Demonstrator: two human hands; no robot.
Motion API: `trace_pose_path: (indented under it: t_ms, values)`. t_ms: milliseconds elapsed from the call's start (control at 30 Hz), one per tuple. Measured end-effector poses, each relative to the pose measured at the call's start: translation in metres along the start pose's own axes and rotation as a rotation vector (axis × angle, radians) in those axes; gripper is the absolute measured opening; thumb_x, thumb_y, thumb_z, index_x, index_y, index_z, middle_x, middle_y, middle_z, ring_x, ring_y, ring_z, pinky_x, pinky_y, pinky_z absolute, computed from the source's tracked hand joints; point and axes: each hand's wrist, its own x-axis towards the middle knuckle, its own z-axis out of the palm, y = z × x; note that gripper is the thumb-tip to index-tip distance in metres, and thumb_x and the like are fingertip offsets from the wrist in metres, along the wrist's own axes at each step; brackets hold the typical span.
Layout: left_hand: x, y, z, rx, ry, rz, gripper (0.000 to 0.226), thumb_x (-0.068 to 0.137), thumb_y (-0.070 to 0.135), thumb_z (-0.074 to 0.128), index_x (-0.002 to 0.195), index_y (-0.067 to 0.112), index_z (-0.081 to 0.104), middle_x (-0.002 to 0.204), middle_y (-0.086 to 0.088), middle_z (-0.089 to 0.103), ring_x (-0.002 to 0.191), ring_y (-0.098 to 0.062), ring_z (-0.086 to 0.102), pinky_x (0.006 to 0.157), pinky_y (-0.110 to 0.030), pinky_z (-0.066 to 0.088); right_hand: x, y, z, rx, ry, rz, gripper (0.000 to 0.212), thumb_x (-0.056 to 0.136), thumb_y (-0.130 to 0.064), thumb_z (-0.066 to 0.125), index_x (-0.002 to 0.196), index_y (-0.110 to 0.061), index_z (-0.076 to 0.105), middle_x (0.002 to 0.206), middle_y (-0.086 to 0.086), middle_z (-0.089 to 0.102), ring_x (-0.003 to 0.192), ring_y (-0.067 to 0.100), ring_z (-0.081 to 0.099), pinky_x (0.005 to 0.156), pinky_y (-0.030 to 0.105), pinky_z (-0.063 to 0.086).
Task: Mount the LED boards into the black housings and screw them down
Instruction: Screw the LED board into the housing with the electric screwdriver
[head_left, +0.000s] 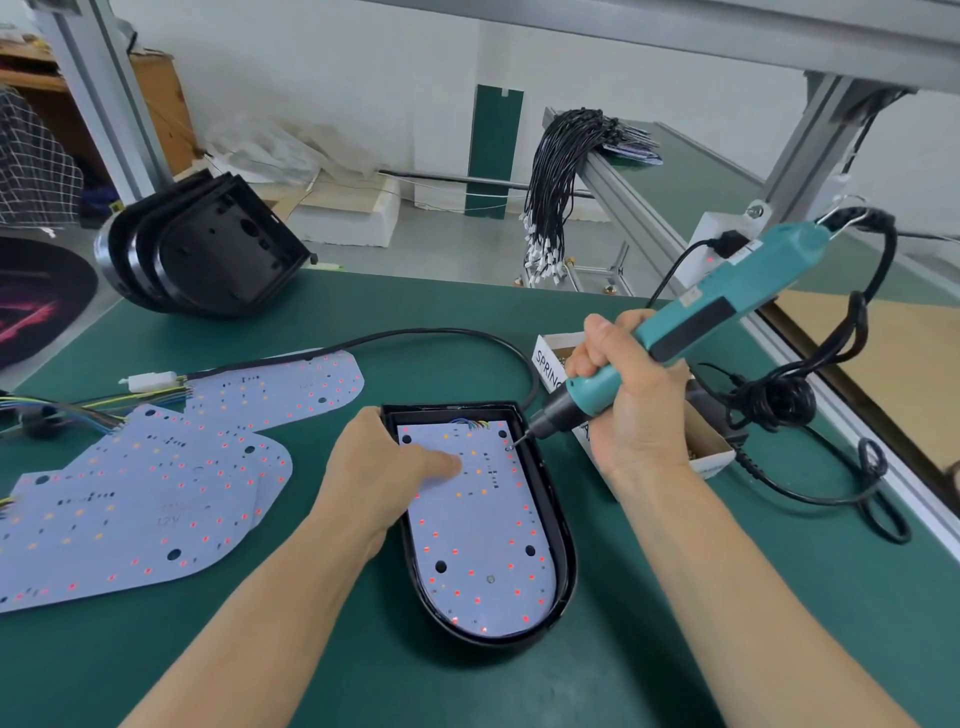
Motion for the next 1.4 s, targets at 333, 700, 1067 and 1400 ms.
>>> trace_pose_path:
  t_ms: [333,700,1067,1400]
  values:
    - [0.001,0.003,0.003,0.036,-0.001,-0.004,0.036,0.064,0.003,0.081,0.095,0.009,0.066,0.088,-0.008,0.073,0.084,-0.03,0.069,0.083,-0.048,0.056,0.009,-0.004,0.004,-0.144,-0.293,0.081,0.032,0.069,-0.018,0.08,0.058,-0.024,0.051,0.053,-0.002,0.044,0.051,0.016,0.042,0.06,0.028,0.041]
    - [0.0,0.004,0.004,0.022,0.008,-0.048,0.039,0.063,0.002,0.082,0.098,0.006,0.065,0.091,-0.009,0.072,0.085,-0.03,0.069,0.084,-0.047,0.056,0.02,-0.022,-0.006,-0.161,-0.722,0.305,0.019,0.062,-0.011,0.06,0.074,-0.018,0.048,0.062,0.001,0.046,0.06,0.02,0.044,0.076,0.036,0.038]
    - [-0.006,-0.006,-0.001,-0.108,0.09,-0.046,0.035,0.061,0.001,0.083,0.088,0.011,0.065,0.08,-0.001,0.074,0.07,-0.021,0.07,0.064,-0.032,0.056,0.029,-0.036,-0.013,0.423,-0.252,0.271,0.055,0.047,-0.039,0.092,0.074,-0.018,0.05,0.064,-0.003,0.05,0.058,0.013,0.045,0.072,0.031,0.043]
    - [-0.015,0.055,0.059,0.738,0.209,0.879,0.02,0.084,0.025,0.065,0.104,0.022,0.066,0.1,0.003,0.064,0.103,-0.023,0.052,0.088,-0.031,0.024,0.018,-0.093,-0.049,0.284,0.005,-0.018,0.059,0.041,-0.047,0.091,0.071,-0.02,0.047,0.06,-0.004,0.049,0.056,0.012,0.045,0.062,0.026,0.042]
